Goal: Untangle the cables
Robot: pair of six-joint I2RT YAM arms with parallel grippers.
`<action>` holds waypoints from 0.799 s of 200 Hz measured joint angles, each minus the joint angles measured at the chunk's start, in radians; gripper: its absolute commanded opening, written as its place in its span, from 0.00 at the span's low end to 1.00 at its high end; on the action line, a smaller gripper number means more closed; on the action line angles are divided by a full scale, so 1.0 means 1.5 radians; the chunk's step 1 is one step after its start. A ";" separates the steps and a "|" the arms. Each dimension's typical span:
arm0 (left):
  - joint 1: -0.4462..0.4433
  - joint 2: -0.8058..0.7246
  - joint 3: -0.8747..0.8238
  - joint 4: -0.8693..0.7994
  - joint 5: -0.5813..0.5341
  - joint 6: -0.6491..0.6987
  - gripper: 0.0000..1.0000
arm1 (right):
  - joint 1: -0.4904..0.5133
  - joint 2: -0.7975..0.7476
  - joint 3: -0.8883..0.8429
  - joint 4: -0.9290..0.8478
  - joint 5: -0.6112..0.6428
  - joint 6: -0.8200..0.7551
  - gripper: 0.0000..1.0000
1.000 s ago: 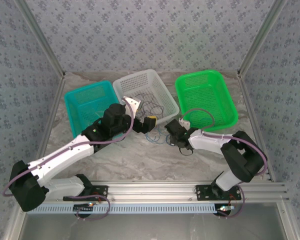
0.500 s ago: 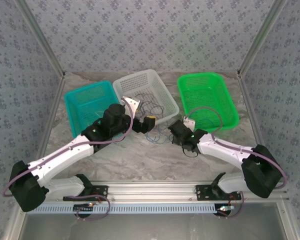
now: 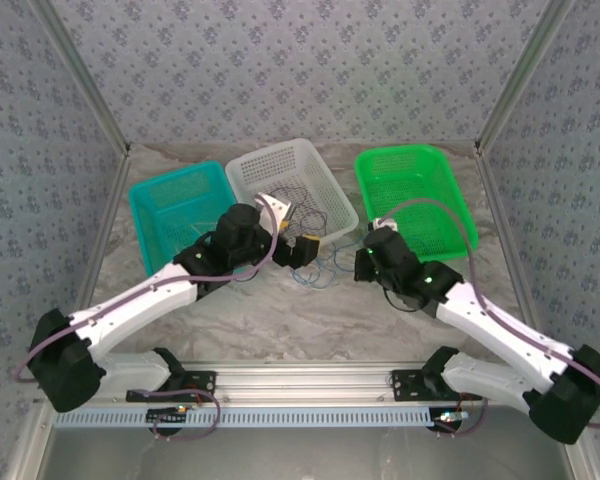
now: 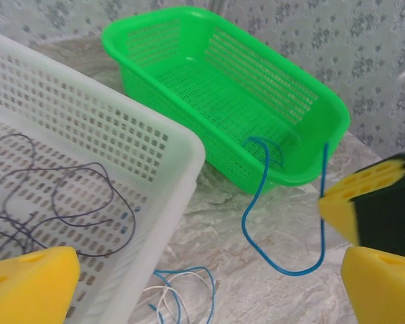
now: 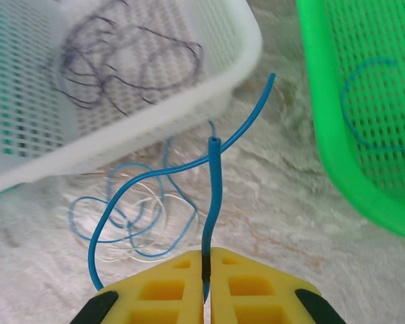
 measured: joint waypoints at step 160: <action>0.000 0.195 0.121 0.028 0.281 -0.086 0.41 | -0.027 -0.112 0.001 0.035 -0.166 -0.183 0.12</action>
